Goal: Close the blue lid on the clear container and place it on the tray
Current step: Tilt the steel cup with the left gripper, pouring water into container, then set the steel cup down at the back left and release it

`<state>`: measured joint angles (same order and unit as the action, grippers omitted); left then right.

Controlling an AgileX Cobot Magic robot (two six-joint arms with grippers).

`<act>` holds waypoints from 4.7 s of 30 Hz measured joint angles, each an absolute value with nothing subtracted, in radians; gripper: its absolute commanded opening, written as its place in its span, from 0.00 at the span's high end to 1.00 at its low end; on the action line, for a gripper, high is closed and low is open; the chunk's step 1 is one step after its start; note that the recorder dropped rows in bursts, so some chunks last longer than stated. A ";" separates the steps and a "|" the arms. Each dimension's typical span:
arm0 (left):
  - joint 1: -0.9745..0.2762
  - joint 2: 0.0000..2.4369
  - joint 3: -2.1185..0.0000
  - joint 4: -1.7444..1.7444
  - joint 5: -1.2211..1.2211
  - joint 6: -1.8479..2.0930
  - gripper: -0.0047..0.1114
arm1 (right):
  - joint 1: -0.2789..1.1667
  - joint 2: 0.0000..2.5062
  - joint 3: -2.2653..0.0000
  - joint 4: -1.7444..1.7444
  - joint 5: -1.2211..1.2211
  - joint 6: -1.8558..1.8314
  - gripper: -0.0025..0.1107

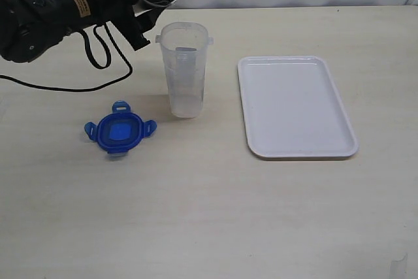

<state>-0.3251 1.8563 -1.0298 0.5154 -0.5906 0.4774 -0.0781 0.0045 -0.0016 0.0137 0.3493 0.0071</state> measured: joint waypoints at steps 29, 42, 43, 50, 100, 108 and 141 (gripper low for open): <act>-0.325 1.856 -1.030 0.515 -0.592 0.752 0.96 | -0.078 0.004 -0.002 0.014 0.349 0.007 0.94; -0.325 1.856 -1.030 0.515 -0.595 0.768 0.96 | -0.078 0.004 -0.002 0.014 0.349 0.007 0.94; -0.325 1.856 -1.030 0.515 -0.595 0.781 0.96 | -0.078 0.004 -0.002 0.014 0.349 0.007 0.94; -0.325 1.856 -1.030 0.515 -0.595 0.831 0.96 | -0.078 0.004 -0.002 0.014 0.349 0.007 0.94; -0.117 2.349 -1.444 0.157 -0.614 -0.204 0.96 | -0.078 0.004 -0.002 0.014 0.349 0.007 0.94; -0.081 2.400 -1.490 0.202 -0.599 -0.204 0.96 | -0.078 0.004 -0.002 0.014 0.349 0.007 0.94; -0.081 2.384 -1.506 0.225 -0.311 -0.214 0.10 | -0.078 0.004 -0.002 0.014 0.349 0.007 0.94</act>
